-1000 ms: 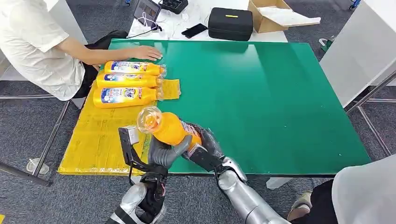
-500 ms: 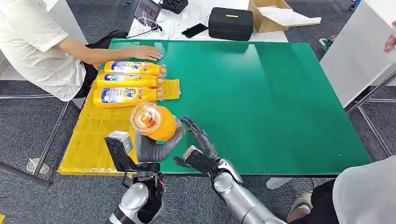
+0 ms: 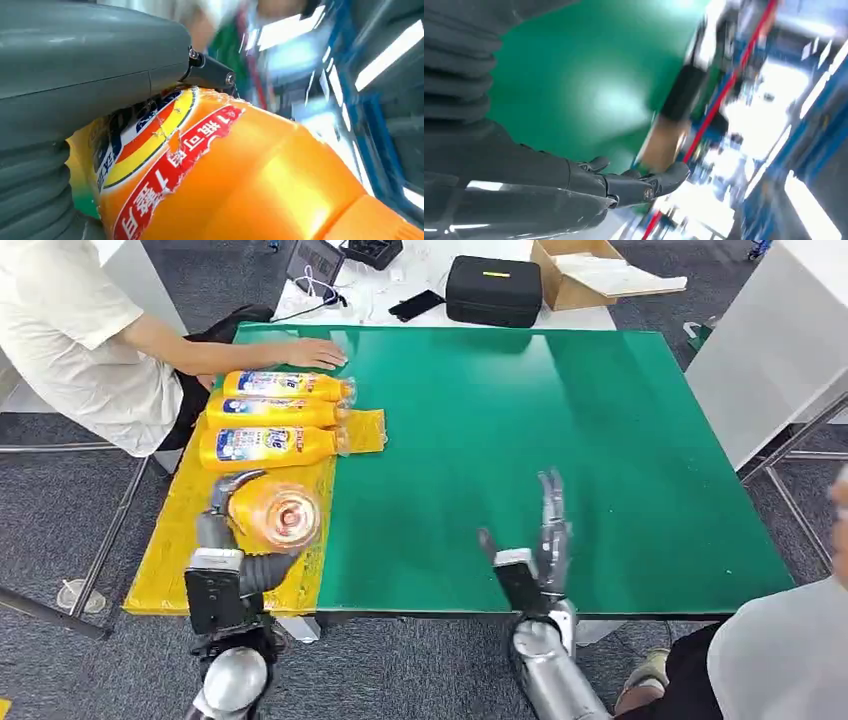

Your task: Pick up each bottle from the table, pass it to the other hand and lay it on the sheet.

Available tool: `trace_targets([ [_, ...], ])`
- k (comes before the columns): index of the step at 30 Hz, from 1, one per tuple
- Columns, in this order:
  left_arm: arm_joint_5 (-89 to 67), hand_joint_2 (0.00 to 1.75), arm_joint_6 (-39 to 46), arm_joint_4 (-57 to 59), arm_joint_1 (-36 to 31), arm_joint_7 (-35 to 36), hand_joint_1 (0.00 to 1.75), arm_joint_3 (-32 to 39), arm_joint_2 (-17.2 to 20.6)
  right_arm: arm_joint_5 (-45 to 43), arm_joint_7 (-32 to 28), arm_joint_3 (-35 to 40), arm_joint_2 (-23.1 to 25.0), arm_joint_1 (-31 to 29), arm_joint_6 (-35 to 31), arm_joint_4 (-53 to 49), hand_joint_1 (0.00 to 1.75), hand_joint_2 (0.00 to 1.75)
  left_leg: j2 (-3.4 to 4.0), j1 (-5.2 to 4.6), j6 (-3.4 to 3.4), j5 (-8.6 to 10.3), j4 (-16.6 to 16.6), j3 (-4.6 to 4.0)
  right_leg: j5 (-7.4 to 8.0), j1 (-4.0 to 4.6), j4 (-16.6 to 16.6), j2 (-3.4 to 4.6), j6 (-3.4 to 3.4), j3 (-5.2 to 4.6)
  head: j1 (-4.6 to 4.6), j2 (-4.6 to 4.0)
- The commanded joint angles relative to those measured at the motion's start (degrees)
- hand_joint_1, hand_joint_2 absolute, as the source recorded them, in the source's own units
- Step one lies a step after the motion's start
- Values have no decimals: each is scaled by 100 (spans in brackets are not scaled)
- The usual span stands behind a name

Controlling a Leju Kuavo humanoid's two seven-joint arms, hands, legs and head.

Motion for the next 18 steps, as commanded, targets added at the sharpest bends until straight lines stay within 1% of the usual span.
trace_targets([
  [1, -2918, 175, -463, 2086, -947, 1519, 175, 1194, 469, -364, 2, -503, -207, 205, 225, -666, 0, 0, -4, -4, 2, 1, -9, 21, -3, -2, -5, -8, -6, 19, 2, 0],
  [2, -3570, 175, -500, 2882, -1424, 2023, 175, 1084, 553, -364, 2, -346, -173, 148, 300, -543, 0, 0, -4, -6, 2, 3, -14, 34, -2, -3, -7, -12, -10, 31, 0, 0],
  [4, -3752, 175, -566, 3431, -1775, 2158, 175, 1030, 581, -385, 2, -232, -150, 97, 327, -435, 0, 0, -8, -3, 0, 7, -9, 21, 1, -1, -3, -14, -8, 17, 0, 0],
  [5, -3752, 175, -566, 3431, -1775, 2158, 175, 1030, 581, -385, 2, -232, -150, 97, 327, -435, 0, 0, -7, -3, 0, 7, -11, 33, 0, 1, -4, -17, -13, 27, -2, 0],
  [6, -3753, 175, -553, 3640, -1932, 2152, 175, 1047, 575, -383, 2, -199, -126, 65, 288, -393, 0, 0, -2, 0, -2, 7, -11, 41, 3, 5, -5, -13, -19, 32, 2, 0],
  [7, -3774, 175, -661, 3789, -2006, 2161, 175, 1014, 571, -405, 2, -170, -135, 61, 318, -385, 0, 0, -5, 3, -4, 13, -6, 17, 7, 4, -3, -11, -10, 11, 0, 0],
  [9, -3774, 175, -661, 3789, -2006, 2161, 175, 1014, 571, -405, 2, -170, -135, 61, 318, -385, 0, 0, -3, 1, -1, 18, -5, 21, 5, 3, -1, -12, -14, 18, 2, 0],
  [10, -3933, 175, -1005, 4251, -2294, 2318, 175, 893, 593, -409, 2, -65, -148, 11, 410, -283, 0, 0, 6, 4, 0, 17, -3, 17, 9, 5, -1, -1, -13, 13, 0, 0],
  [11, -3906, 175, -1089, 4325, -2342, 2320, 175, 902, 576, -409, 2, -55, -137, 3, 426, -269, 0, 0, 7, 3, 2, 12, -5, 32, 5, 5, -1, -4, -18, 28, 0, 0],
  [13, -3606, 175, -1439, 4791, -2556, 2046, 175, 960, 440, -425, 2, 70, -147, -14, 514, -221, 0, 0, 7, 4, 0, 15, -2, 18, 12, 4, 1, -1, -20, 14, 2, 2],
  [14, -3516, 175, -1511, 4868, -2576, 1988, 175, 989, 396, -456, 2, 88, -135, -22, 551, -224, 0, 0, 3, 4, 2, 13, -2, 27, 8, 5, 2, -7, -23, 25, 2, 0],
  [16, -3383, 175, -1602, 5000, -2608, 1840, 175, 993, 316, -496, 2, 140, -126, -35, 643, -216, 0, 0, 4, 3, 0, 17, -3, 12, 13, 3, 1, -3, -20, 9, 2, 0],
  [17, -3366, 175, -1659, 5064, -2625, 1814, 175, 964, 285, -504, 2, 159, -122, -45, 679, -210, 0, 0, 2, 1, 1, 14, -2, 21, 8, 2, 3, -8, -23, 19, 2, 0],
  [18, -3374, 175, -1839, 5157, -2659, 1770, 175, 892, 269, -525, 2, 174, -116, -51, 722, -206, 0, 0, 5, 4, 1, 14, -1, 18, 10, 5, 1, -5, -22, 17, 4, 0],
])
